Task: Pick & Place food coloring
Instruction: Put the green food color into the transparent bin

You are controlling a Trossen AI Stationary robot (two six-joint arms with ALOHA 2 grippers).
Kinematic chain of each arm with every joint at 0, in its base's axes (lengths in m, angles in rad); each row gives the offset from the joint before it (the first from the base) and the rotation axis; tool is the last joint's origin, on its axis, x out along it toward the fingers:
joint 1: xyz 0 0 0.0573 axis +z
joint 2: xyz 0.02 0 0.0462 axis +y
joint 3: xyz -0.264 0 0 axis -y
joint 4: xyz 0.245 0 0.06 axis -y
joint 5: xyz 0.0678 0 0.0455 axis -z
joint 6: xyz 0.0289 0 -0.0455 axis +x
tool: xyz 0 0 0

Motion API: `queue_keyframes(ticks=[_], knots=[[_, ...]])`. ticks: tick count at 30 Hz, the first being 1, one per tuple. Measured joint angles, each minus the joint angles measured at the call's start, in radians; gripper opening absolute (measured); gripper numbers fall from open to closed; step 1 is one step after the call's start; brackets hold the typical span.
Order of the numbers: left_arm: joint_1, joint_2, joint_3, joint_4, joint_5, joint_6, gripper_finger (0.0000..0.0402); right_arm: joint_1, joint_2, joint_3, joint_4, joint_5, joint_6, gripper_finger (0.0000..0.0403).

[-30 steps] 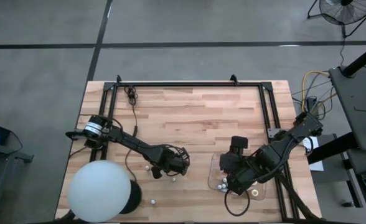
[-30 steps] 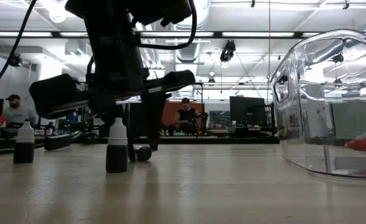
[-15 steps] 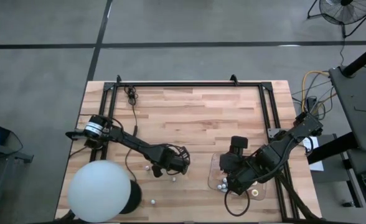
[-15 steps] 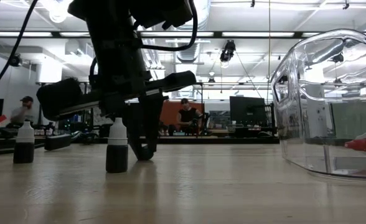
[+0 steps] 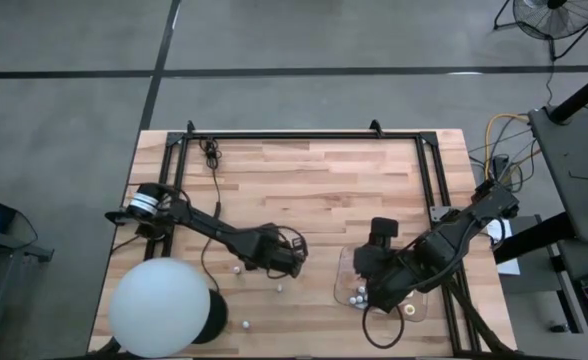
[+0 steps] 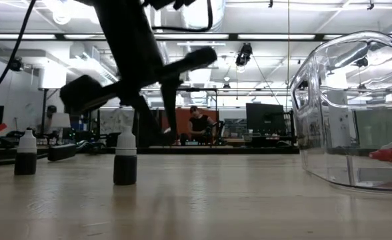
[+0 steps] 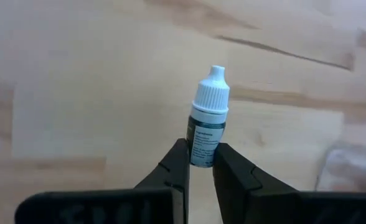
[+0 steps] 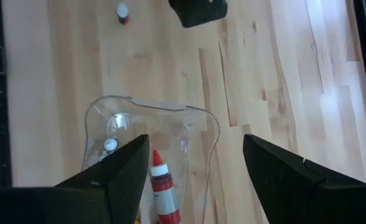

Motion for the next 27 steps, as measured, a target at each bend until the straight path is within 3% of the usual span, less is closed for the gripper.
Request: queue_keyframes(ticks=[7, 13, 18, 27], knots=[[0.001, -0.076, 0.000, 0.018, -0.058, 0.318, 0.0026, -0.002, 0.000, 0.167, -0.037, -0.012, -0.046, 0.0251], [0.002, -0.179, 0.000, 0.051, -0.109, 0.606, 0.0026, -0.034, -0.001, 0.335, -0.037, -0.136, -0.098, 0.0251], [0.002, -0.284, 0.000, 0.132, -0.151, 0.864, 0.0025, -0.085, -0.001, 0.444, -0.051, -0.170, -0.112, 0.0251], [0.016, -0.410, 0.080, 0.253, -0.145, 1.279, 0.0025, -0.238, 0.001, 0.469, -0.037, -0.222, -0.153, 0.0251]])
